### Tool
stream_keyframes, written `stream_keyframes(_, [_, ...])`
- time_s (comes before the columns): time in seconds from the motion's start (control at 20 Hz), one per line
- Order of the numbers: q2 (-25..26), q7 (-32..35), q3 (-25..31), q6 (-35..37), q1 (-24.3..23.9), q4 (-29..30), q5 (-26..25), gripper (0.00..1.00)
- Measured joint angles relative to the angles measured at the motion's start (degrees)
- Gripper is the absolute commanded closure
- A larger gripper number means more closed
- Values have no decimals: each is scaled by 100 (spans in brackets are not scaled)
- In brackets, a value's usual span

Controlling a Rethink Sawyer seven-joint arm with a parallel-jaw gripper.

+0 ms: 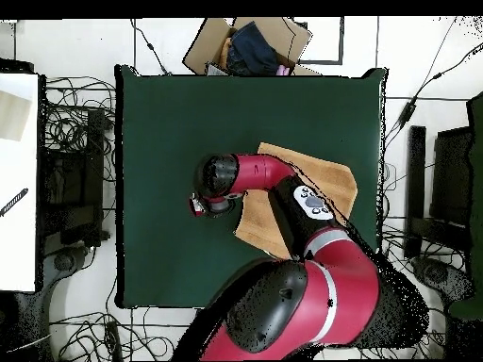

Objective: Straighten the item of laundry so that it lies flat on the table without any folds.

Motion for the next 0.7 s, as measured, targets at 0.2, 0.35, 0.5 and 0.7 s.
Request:
stream_keyframes(0.2, [78,0,56,182,-25,-113,-1,0])
stream_keyframes(0.35, [131,0,86,331,-41,-206,0,0])
stream_keyframes(0.5, [175,0,111,428,-51,-271,0,0])
stream_keyframes(0.7, [231,-11,170,544,-96,-335,-2,0])
